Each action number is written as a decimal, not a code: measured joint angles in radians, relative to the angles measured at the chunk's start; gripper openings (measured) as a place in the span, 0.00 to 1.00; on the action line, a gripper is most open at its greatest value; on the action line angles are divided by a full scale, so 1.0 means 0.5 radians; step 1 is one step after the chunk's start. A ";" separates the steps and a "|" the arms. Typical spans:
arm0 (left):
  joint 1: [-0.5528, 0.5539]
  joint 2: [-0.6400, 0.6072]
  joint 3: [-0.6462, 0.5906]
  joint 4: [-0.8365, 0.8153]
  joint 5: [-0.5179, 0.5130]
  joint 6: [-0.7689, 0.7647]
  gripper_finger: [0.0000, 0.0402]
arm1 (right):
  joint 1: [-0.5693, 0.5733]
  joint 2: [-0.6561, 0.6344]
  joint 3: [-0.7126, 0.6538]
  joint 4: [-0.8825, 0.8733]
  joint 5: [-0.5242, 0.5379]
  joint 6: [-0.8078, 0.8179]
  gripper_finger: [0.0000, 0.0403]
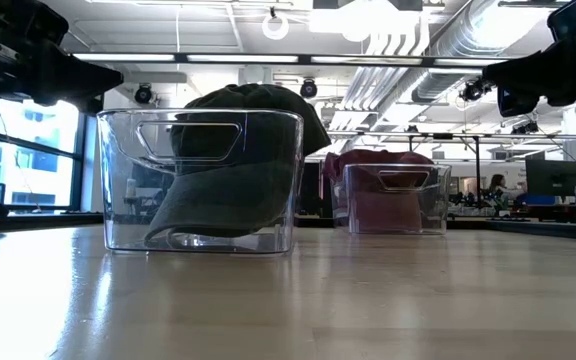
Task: Pick & Place hat
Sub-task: Return to Home Position
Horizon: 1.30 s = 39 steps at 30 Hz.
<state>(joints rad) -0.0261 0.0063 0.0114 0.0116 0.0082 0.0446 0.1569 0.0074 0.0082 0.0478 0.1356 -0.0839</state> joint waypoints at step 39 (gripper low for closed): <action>0.000 0.000 0.000 0.000 -0.001 -0.001 0.00 | -0.001 0.092 0.000 0.031 0.025 0.205 0.03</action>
<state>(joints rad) -0.0261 0.0065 0.0114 0.0116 0.0078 0.0441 0.1566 0.0536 0.0082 0.0632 0.1482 0.0185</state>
